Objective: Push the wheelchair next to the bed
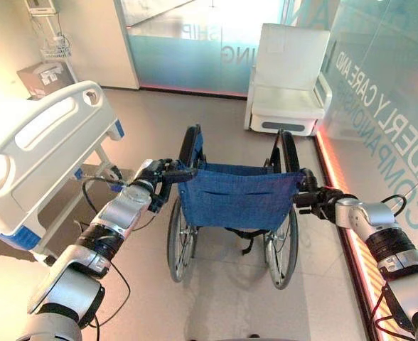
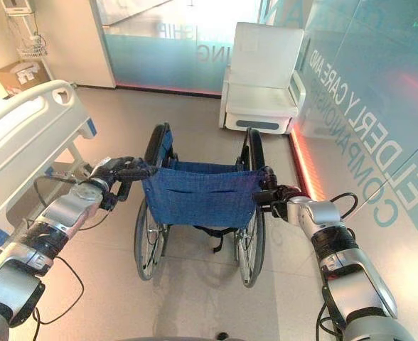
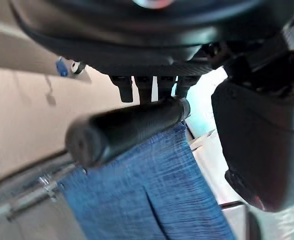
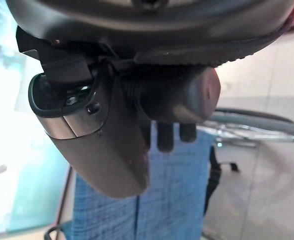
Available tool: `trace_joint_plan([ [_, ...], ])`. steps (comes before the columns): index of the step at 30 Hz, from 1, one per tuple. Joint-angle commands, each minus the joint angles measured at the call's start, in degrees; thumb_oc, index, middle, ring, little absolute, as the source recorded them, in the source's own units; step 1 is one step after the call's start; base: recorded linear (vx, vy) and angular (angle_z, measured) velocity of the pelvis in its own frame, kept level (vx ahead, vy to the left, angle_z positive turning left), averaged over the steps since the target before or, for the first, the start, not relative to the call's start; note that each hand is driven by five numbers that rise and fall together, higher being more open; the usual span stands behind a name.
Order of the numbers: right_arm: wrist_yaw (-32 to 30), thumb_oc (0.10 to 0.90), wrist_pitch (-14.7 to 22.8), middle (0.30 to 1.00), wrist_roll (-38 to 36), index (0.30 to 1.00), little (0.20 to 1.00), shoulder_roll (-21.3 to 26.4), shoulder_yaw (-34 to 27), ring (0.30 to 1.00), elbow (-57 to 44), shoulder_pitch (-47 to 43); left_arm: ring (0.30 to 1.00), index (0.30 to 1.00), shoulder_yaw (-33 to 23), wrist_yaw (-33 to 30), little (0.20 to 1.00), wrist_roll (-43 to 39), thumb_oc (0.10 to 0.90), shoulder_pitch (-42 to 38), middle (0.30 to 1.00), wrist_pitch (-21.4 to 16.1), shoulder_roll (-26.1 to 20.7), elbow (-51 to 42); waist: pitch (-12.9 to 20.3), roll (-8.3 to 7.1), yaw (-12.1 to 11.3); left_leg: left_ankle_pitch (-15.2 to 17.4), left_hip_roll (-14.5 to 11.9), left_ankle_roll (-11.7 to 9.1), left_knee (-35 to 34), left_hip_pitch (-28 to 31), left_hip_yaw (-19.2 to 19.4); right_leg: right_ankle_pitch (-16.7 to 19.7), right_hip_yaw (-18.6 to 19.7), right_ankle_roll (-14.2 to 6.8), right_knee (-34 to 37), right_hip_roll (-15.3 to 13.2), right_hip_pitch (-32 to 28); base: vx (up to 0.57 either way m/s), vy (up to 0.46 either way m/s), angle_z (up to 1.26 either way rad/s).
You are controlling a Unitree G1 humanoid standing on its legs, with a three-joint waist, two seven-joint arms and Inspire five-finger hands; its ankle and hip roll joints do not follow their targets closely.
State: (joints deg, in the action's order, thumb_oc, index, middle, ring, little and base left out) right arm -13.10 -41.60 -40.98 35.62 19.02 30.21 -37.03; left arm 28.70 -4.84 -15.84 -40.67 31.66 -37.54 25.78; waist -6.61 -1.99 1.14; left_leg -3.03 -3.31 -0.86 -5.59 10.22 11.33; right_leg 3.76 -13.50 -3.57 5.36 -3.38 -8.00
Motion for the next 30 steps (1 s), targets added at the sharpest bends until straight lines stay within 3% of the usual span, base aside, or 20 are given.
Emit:
trace_joint_plan([
  [1,3.7,0.400,8.1,0.300,-4.6,0.300,0.300,-5.2,3.6,0.300,-1.8,-10.7,0.900,0.900,4.5,2.6,0.900,5.0,0.800,-14.7,0.900,1.4,1.1,4.3,2.4,1.92,-1.3,2.7,-0.4,-3.5,0.6,1.5,1.6,-3.3,-2.7,-2.1,-0.4,-1.8,-3.6,0.00,0.000,0.00],
  [5,4.2,0.400,8.3,0.300,-4.1,0.300,0.300,-5.7,4.1,0.300,-1.1,-10.9,0.900,0.900,5.9,3.7,0.900,6.7,0.800,-15.6,0.900,5.1,1.4,7.3,2.2,2.03,-1.0,2.6,-0.5,-3.5,0.6,1.5,1.8,-3.3,-2.7,-2.1,-0.4,-1.8,-3.6,0.00,0.000,0.00],
  [8,4.0,0.400,8.4,0.300,-3.9,0.300,0.300,-6.4,4.5,0.300,-0.9,-11.1,0.900,0.900,6.6,3.0,0.900,6.2,0.800,-15.6,0.900,5.4,2.3,9.5,1.9,2.02,-0.7,2.5,-0.5,-3.5,0.6,1.6,1.9,-3.2,-2.6,-2.1,-0.4,-1.8,-3.7,0.00,0.000,0.00],
  [12,4.0,0.400,8.8,0.300,-3.1,0.300,0.300,-7.0,4.2,0.300,-0.9,-10.6,0.900,0.900,6.5,0.2,0.900,4.1,0.800,-15.0,0.900,5.8,3.8,11.1,1.6,1.97,-0.5,2.3,-0.7,-3.7,0.6,1.6,2.0,-3.2,-2.7,-2.1,-0.4,-1.7,-3.7,0.00,0.000,0.00],
  [19,4.6,0.400,9.5,0.300,-1.1,0.300,0.300,-8.3,3.7,0.300,-1.3,-9.7,0.900,0.900,4.4,-5.7,0.900,1.2,0.800,-13.4,0.900,9.8,7.4,15.0,0.9,1.90,-0.1,1.8,-1.4,-4.1,0.6,1.3,2.4,-3.1,-3.2,-2.1,-0.4,-1.6,-3.6,0.00,0.000,0.00],
  [25,4.1,0.400,9.6,0.300,-0.8,0.300,0.300,-8.6,3.4,0.300,-1.6,-9.6,0.900,0.900,3.6,-6.6,0.900,2.1,0.800,-12.0,0.900,7.7,8.8,16.1,0.4,1.70,0.0,1.5,-1.8,-4.3,0.6,1.2,2.8,-2.9,-3.5,-2.0,-0.4,-1.5,-3.5,0.00,0.000,0.00],
  [30,4.3,0.400,9.9,0.300,-0.1,0.300,0.300,-8.6,2.9,0.300,-2.1,-8.9,0.900,0.900,4.3,-2.9,0.900,7.4,0.800,-11.6,0.900,10.4,8.9,15.8,0.2,1.72,-0.1,1.2,-2.0,-4.4,0.6,1.2,3.0,-2.9,-3.8,-1.9,-0.4,-1.4,-3.5,0.00,0.000,0.00],
])
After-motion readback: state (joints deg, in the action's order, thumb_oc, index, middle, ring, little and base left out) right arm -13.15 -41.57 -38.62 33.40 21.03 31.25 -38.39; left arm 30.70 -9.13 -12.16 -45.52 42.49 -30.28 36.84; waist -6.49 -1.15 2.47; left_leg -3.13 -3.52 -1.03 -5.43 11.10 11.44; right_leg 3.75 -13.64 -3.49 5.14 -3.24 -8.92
